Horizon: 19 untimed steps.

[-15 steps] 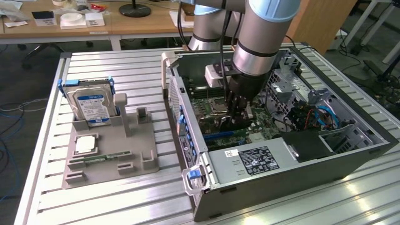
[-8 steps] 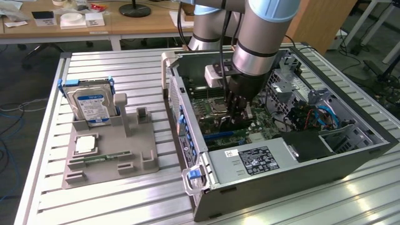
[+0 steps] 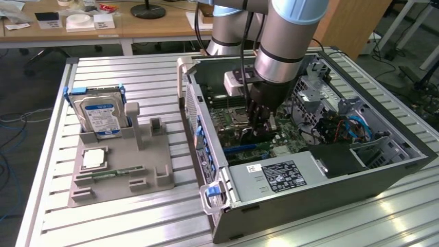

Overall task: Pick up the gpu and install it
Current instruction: 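Insert the gpu into the slot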

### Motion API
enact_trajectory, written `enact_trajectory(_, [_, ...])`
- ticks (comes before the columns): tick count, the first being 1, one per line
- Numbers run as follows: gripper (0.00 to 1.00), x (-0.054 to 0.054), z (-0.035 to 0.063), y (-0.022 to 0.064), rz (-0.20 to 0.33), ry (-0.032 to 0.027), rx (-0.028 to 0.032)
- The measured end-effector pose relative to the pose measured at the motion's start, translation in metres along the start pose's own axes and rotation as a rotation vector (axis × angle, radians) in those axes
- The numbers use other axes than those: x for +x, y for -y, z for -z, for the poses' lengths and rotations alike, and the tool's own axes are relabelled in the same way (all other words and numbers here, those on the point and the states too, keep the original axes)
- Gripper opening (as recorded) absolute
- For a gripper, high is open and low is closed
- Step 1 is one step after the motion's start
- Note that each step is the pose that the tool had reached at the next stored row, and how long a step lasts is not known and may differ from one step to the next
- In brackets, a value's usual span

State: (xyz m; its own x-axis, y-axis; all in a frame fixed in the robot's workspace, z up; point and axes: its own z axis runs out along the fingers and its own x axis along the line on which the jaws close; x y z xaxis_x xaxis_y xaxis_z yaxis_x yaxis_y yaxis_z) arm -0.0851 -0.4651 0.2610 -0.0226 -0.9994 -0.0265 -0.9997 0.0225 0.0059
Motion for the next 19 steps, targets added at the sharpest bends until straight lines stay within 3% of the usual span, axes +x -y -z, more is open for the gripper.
enact_trajectory(19, [0.27, 0.0001, -0.0001, -0.0035, 0.0, 0.0, 0.0007])
